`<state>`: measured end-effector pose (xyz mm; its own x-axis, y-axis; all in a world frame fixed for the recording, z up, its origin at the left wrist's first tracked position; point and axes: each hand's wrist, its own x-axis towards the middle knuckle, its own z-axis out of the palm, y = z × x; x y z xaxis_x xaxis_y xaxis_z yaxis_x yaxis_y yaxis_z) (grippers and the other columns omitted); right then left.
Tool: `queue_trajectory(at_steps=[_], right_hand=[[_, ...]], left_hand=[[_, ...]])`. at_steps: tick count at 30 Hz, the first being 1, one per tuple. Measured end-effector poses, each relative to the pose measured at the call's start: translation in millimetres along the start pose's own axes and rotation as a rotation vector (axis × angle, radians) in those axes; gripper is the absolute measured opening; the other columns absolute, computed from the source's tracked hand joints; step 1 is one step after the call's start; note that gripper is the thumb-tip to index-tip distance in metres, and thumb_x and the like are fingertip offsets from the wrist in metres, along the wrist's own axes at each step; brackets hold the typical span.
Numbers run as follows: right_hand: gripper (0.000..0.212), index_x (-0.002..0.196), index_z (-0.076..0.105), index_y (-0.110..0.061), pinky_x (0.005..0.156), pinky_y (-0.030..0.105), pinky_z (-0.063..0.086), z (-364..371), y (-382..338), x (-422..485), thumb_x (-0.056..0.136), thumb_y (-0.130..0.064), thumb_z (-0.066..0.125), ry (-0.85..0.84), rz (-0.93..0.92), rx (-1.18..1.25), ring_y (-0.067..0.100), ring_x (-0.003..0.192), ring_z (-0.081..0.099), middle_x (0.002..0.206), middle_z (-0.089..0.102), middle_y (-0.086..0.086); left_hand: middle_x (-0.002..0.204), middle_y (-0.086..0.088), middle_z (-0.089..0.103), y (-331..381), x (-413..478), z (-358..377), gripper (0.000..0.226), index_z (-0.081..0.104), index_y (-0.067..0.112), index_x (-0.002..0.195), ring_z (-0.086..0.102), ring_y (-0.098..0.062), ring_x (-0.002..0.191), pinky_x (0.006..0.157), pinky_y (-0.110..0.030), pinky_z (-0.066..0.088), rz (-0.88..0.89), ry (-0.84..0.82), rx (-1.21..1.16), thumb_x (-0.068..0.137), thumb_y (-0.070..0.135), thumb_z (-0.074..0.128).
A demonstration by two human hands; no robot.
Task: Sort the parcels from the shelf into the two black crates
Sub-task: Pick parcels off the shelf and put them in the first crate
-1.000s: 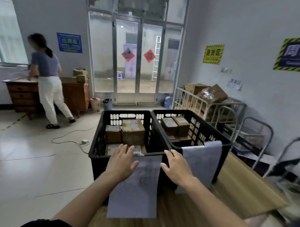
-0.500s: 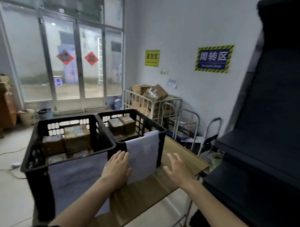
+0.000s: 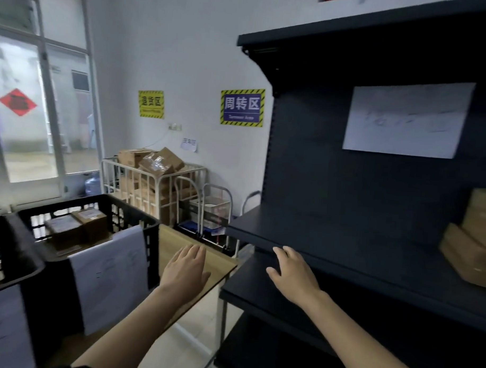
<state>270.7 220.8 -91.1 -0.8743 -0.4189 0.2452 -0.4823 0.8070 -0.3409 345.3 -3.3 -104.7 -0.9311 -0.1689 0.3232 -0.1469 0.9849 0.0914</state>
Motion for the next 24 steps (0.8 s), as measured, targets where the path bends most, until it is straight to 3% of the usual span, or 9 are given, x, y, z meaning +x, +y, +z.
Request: queue_trajectory(at_steps=[8, 24], right_hand=[[0.058, 0.146, 0.021, -0.016, 0.114, 0.033, 0.02, -57, 110, -30, 0.096, -0.037, 0.041, 0.063, 0.103, -0.032, 0.02, 0.143, 0.015, 0.155, 0.018, 0.006], [0.057, 0.145, 0.022, -0.018, 0.108, 0.031, 0.03, -157, 304, -115, 0.096, -0.038, 0.042, 0.207, 0.365, -0.101, 0.02, 0.138, 0.025, 0.152, 0.024, 0.003]], left_hand=[[0.15, -0.001, 0.029, 120, 36, 9, 0.06, 0.025, 0.015, 0.144, 0.017, -0.018, 0.143, 0.116, -0.03, 0.013, 0.126, 0.041, -0.001, 0.092, 0.038, 0.046], [0.155, -0.005, 0.019, 354, 84, 37, 0.059, 0.017, 0.014, 0.147, 0.008, -0.022, 0.146, 0.119, -0.033, 0.009, 0.382, -0.008, -0.125, 0.097, 0.036, 0.04]])
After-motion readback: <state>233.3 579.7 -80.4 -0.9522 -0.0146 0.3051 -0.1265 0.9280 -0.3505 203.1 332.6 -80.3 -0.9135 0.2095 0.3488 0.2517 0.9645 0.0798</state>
